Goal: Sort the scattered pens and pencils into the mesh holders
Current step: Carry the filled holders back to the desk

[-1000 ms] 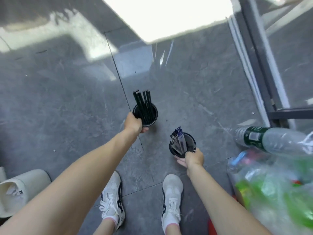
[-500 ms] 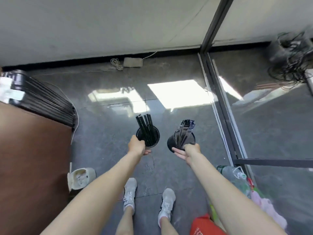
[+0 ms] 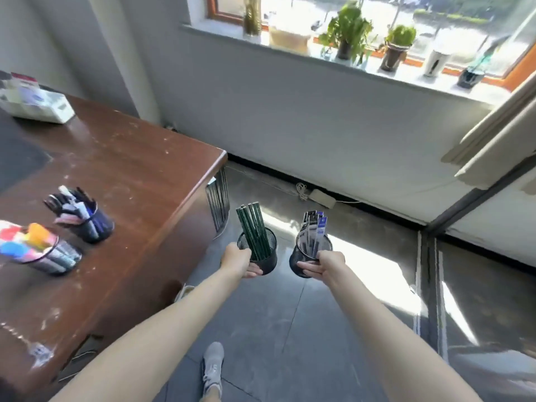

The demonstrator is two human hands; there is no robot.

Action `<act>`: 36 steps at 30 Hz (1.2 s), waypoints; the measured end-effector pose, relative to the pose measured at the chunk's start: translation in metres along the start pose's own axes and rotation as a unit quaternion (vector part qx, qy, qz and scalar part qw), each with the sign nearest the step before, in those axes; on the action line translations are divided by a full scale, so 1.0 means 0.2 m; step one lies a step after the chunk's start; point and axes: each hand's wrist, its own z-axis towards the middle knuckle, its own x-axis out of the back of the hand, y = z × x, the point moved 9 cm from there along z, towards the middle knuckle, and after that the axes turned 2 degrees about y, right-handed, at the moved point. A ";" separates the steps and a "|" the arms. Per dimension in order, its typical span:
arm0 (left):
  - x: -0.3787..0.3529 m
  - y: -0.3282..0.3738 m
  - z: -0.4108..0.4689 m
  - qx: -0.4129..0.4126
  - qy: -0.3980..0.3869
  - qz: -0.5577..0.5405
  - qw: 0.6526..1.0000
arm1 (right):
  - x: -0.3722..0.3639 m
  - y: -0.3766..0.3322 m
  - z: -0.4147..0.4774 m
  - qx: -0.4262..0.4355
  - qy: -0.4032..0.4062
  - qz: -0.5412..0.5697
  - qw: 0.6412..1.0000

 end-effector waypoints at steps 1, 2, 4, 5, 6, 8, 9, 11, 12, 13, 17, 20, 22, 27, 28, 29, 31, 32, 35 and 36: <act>0.11 0.02 -0.01 -0.003 0.016 -0.007 1.000 | -0.11 -0.04 -0.04 -0.001 -0.024 0.003 1.000; 0.22 0.04 -0.02 -0.006 0.029 -0.017 0.999 | -0.21 -0.07 -0.06 0.002 -0.049 -0.002 0.999; 0.45 0.06 -0.01 -0.008 0.059 -0.032 0.998 | -0.45 -0.15 -0.11 0.032 -0.108 -0.048 0.993; 0.53 0.06 0.01 -0.003 0.070 -0.037 0.997 | -0.55 -0.18 -0.13 0.048 -0.126 -0.069 0.988; 0.66 0.05 0.03 0.000 0.089 -0.048 0.995 | -0.68 -0.20 -0.16 0.057 -0.148 -0.086 0.984; 0.86 0.02 0.09 0.006 0.122 -0.068 0.990 | -0.90 -0.25 -0.21 0.068 -0.167 -0.105 0.978; 0.96 0.00 0.11 0.012 0.136 -0.080 0.987 | -1.02 -0.27 -0.23 0.070 -0.178 -0.111 0.975; 1.12 -0.01 0.16 0.015 0.159 -0.090 0.983 | -1.21 -0.30 -0.27 0.072 -0.192 -0.121 0.971; 1.20 0.00 0.18 0.017 0.171 -0.097 0.980 | -1.31 -0.32 -0.29 0.070 -0.199 -0.131 0.969; 1.28 0.00 0.21 0.020 0.180 -0.107 0.978 | -1.40 -0.32 -0.31 0.069 -0.203 -0.141 0.966; 1.48 0.08 0.36 0.022 0.199 -0.135 0.970 | -1.70 -0.41 -0.35 0.078 -0.190 -0.135 0.969; 1.57 0.13 0.44 0.017 0.219 -0.141 0.965 | -1.88 -0.47 -0.34 0.100 -0.187 -0.130 0.969; 1.61 0.17 0.49 0.017 0.226 -0.141 0.964 | -1.98 -0.48 -0.32 0.105 -0.196 -0.140 0.965; 1.65 0.23 0.64 0.046 0.256 -0.144 0.955 | -2.17 -0.51 -0.20 0.100 -0.187 -0.178 0.961; 1.65 0.23 0.67 0.053 0.270 -0.140 0.951 | -2.21 -0.52 -0.16 0.099 -0.185 -0.184 0.960; 1.65 0.24 0.70 0.059 0.284 -0.132 0.948 | -2.23 -0.53 -0.13 0.100 -0.184 -0.187 0.960; 1.65 0.24 0.76 0.073 0.314 -0.114 0.940 | -2.29 -0.56 -0.09 0.099 -0.193 -0.188 0.958; 1.65 0.25 0.78 0.082 0.329 -0.109 0.934 | -2.32 -0.57 -0.06 0.100 -0.196 -0.193 0.956; 1.64 0.23 0.83 0.117 0.365 -0.096 0.919 | -2.41 -0.60 0.03 0.104 -0.206 -0.213 0.949; 1.64 0.23 0.85 0.128 0.378 -0.084 0.913 | -2.44 -0.62 0.06 0.105 -0.213 -0.219 0.946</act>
